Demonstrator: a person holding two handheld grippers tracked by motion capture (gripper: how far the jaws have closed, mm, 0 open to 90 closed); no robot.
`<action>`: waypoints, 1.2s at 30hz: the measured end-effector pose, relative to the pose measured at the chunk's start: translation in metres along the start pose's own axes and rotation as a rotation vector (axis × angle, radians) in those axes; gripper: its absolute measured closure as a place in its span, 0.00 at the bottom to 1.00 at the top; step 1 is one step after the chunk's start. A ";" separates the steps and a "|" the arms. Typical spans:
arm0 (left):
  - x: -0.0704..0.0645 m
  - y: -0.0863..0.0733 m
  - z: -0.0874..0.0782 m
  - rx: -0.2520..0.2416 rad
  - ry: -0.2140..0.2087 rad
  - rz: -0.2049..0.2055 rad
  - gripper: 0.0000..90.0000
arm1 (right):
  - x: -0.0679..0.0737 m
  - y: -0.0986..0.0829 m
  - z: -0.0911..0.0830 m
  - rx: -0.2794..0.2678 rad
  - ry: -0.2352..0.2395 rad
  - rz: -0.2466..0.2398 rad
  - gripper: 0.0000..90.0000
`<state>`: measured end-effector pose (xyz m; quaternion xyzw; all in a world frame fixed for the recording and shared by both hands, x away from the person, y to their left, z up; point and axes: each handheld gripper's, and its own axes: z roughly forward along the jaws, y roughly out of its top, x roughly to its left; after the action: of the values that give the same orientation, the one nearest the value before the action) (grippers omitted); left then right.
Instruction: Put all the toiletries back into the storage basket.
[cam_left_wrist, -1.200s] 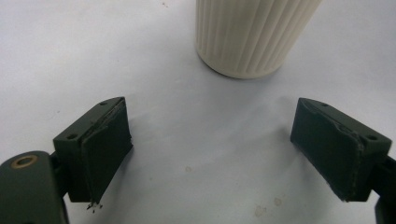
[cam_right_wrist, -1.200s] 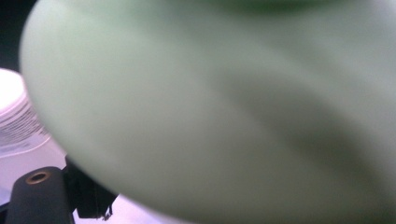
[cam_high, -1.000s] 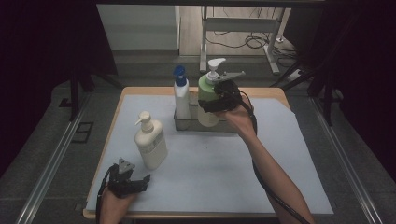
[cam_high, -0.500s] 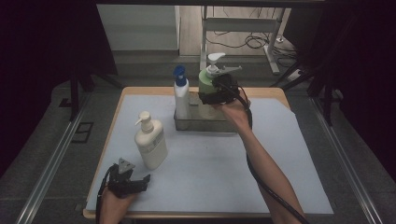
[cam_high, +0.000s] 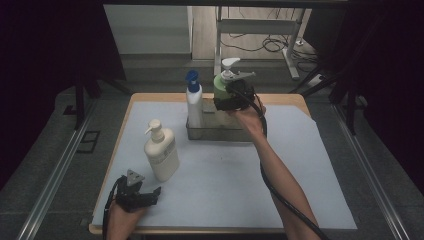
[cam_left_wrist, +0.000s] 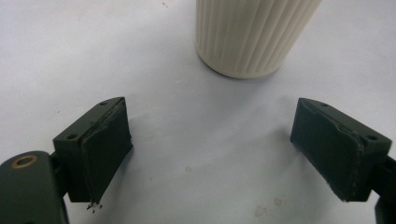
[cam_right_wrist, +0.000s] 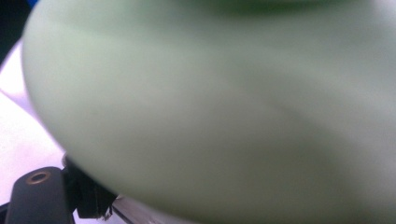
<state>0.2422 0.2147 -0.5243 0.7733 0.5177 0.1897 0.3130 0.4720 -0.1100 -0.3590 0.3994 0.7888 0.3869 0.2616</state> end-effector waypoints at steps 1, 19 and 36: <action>0.000 0.000 0.000 0.000 0.000 0.000 0.13 | 0.000 -0.001 0.001 0.003 -0.001 0.003 0.14; 0.000 0.000 0.000 0.000 0.000 0.000 0.13 | -0.003 -0.023 0.015 0.055 0.047 0.028 0.14; 0.000 0.000 0.000 0.002 0.001 0.002 0.13 | -0.001 -0.039 0.025 0.095 0.090 0.035 0.14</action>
<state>0.2422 0.2148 -0.5242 0.7741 0.5172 0.1898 0.3119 0.4738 -0.1153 -0.4048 0.4072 0.8103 0.3710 0.1999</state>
